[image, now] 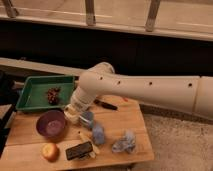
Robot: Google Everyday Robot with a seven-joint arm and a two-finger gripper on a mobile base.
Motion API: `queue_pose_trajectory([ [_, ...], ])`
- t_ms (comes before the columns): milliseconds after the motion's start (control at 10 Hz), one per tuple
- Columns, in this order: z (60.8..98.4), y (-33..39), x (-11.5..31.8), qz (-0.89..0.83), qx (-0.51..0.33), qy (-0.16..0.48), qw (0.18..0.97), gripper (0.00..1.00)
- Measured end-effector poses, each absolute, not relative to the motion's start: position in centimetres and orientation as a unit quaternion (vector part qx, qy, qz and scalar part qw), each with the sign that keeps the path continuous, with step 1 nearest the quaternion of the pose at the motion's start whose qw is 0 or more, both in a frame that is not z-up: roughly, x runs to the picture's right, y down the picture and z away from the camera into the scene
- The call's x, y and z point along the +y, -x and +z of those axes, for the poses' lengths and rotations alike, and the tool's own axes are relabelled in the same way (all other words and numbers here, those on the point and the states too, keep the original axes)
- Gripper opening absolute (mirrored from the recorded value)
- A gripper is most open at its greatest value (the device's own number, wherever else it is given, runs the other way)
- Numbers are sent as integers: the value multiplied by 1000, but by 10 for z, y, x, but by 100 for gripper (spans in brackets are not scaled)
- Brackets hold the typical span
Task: Place fork in purple bowl
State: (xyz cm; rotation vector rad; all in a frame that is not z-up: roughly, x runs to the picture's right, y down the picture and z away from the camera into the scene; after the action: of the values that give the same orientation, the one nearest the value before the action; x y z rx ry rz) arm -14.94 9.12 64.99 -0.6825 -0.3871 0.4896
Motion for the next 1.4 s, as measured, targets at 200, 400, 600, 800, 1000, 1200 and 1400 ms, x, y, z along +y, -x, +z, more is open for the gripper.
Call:
queue_pose_trajectory([
  [200,650,149,91,237,-187,329,895,0],
  [400,650,150,91,235,-187,330,895,0],
  [600,652,150,93,236,-190,330,894,0],
  [800,652,166,95,218,-205,330,895,0],
  [1000,658,205,102,187,-212,341,897,0],
  [1200,670,249,129,152,-213,369,892,0],
  [1400,689,263,150,139,-205,390,887,0],
])
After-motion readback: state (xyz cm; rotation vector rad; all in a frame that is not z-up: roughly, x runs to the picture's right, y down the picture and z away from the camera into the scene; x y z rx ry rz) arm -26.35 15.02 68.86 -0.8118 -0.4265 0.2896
